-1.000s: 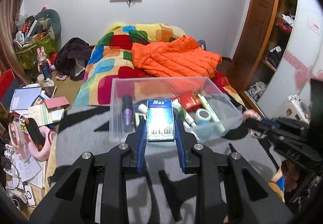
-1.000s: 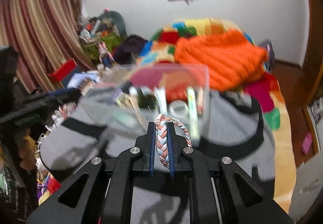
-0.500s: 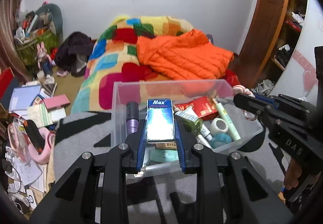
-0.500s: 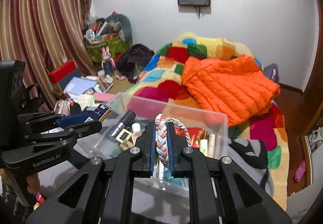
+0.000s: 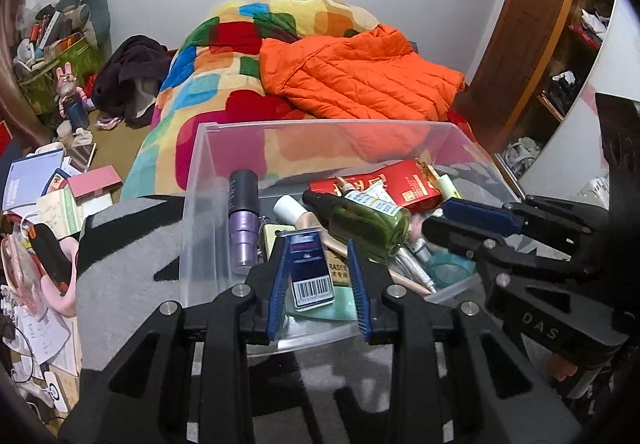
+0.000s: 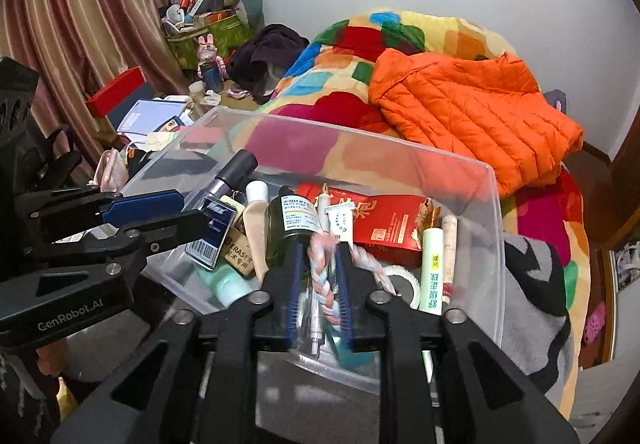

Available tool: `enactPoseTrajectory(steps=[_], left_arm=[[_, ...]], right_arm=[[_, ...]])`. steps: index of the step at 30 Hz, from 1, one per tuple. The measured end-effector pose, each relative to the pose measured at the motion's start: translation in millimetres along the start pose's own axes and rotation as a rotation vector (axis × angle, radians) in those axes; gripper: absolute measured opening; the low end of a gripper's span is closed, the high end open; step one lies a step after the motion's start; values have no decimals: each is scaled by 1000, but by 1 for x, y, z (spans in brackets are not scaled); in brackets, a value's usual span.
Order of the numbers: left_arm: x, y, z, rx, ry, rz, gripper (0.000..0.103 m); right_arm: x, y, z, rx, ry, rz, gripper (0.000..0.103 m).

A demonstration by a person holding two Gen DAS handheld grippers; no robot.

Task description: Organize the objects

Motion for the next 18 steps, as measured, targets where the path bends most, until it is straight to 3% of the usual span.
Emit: enactPoseTrajectory(steps=[3, 8, 13, 15, 18], left_arm=[[-1, -2, -5, -10, -5, 1, 40], [-5, -6, -23, -46, -9, 9, 54], [-11, -15, -46, -100, -1, 27, 61], [-12, -20, -52, -112, 6, 31, 69], [-13, -28, -60, -146, 19, 28, 74]], right_arm=[[0, -1, -8, -19, 3, 2, 36], [0, -2, -25, -43, 14, 6, 38], [0, -10, -47, -96, 12, 18, 51], [0, -14, -56, -120, 14, 18, 54], [2, -22, -69, -159, 13, 22, 66]])
Point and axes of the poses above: each gripper's, at about its wrist camera, not at the fingertips, and z roughly the way its jaws point, x to its left, y to its top, the point moved 4 cm from there along z, roughly the way its jaws point, and after that the axes turned 13 degrees about x, right-handed, at the moved point
